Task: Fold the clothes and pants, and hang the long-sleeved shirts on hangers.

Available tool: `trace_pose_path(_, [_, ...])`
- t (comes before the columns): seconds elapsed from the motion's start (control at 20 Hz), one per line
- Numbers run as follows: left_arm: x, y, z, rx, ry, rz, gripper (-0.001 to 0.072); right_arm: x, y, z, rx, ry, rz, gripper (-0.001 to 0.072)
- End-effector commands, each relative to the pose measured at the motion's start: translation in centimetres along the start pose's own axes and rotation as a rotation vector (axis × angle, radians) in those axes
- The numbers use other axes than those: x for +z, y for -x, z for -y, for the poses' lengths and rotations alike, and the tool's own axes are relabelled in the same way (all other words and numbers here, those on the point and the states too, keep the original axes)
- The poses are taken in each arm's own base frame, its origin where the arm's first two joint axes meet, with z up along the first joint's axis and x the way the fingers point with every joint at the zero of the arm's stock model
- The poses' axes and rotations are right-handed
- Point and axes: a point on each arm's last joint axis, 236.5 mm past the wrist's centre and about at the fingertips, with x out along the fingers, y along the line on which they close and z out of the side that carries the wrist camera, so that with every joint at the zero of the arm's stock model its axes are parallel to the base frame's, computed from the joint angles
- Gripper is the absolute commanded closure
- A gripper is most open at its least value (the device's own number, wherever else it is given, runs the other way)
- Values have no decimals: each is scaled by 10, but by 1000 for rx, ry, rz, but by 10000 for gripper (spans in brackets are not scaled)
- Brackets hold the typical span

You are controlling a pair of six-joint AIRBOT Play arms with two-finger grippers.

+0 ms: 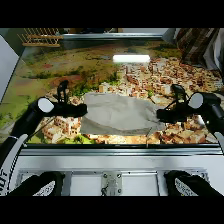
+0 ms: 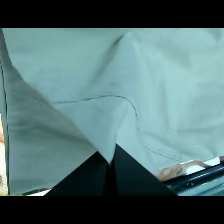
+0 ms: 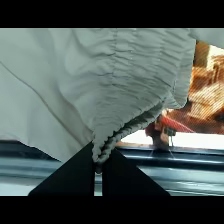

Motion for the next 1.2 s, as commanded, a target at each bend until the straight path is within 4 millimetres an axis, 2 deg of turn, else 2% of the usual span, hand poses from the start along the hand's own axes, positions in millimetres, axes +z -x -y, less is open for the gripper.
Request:
trace_pose_path(0.0, [-48, -28, -19, 35, 11, -51, 702, -31, -22, 8, -17, -9, -90, 701])
trace_pose_path(0.1, [-53, -31, -24, 42, 21, -61, 702, -34, -24, 8, -15, -10, -99, 697])
trace_pose_path(0.2, [-49, -28, -27, 44, 36, -58, 702, -34, -23, 5, 1, -16, -98, 688])
trace_pose_path(0.25, [-44, -23, -28, 41, 45, -56, 690, -33, -21, -1, 27, -27, -93, 507])
trace_pose_path(0.3, [-36, -16, -26, 35, 52, -54, 424, -28, -15, -9, 67, -44, -74, 117])
trace_pose_path(0.35, [-26, -6, -24, 27, 56, -50, 137, -19, -4, -19, 116, -54, -39, 8])
trace_pose_path(0.4, [-15, 6, -20, 17, 56, -40, 111, -6, 15, -29, 170, -54, 21, 7])
trace_pose_path(0.45, [-1, 21, -15, 6, 51, -11, 113, 6, 35, -32, 203, -53, 87, 8])
trace_pose_path(0.5, [13, 36, -9, -4, 41, 32, 113, 17, 55, -27, 207, -62, 156, 7])
trace_pose_path(0.6, [37, 67, 6, -25, 8, 133, 113, 26, 75, 1, 184, -88, 219, 7])
trace_pose_path(0.75, [44, 94, 31, -60, -56, 224, 116, 23, 65, 42, 204, -173, 178, -1])
trace_pose_path(0.8, [42, 96, 40, -74, -58, 235, 116, 28, 56, 52, 231, -200, 178, -3])
trace_pose_path(0.85, [37, 95, 47, -89, -46, 240, 149, 31, 47, 60, 254, -220, 165, -8])
trace_pose_path(0.9, [32, 93, 53, -99, -47, 237, 451, 32, 34, 69, 274, -235, 135, -8])
trace_pose_path(0.95, [26, 89, 58, -107, -66, 232, 699, 32, 21, 75, 296, -244, 102, -8])
trace_pose_path(1.15, [10, 73, 78, -136, -119, 211, 702, 41, -19, 64, 456, -212, 26, -8])
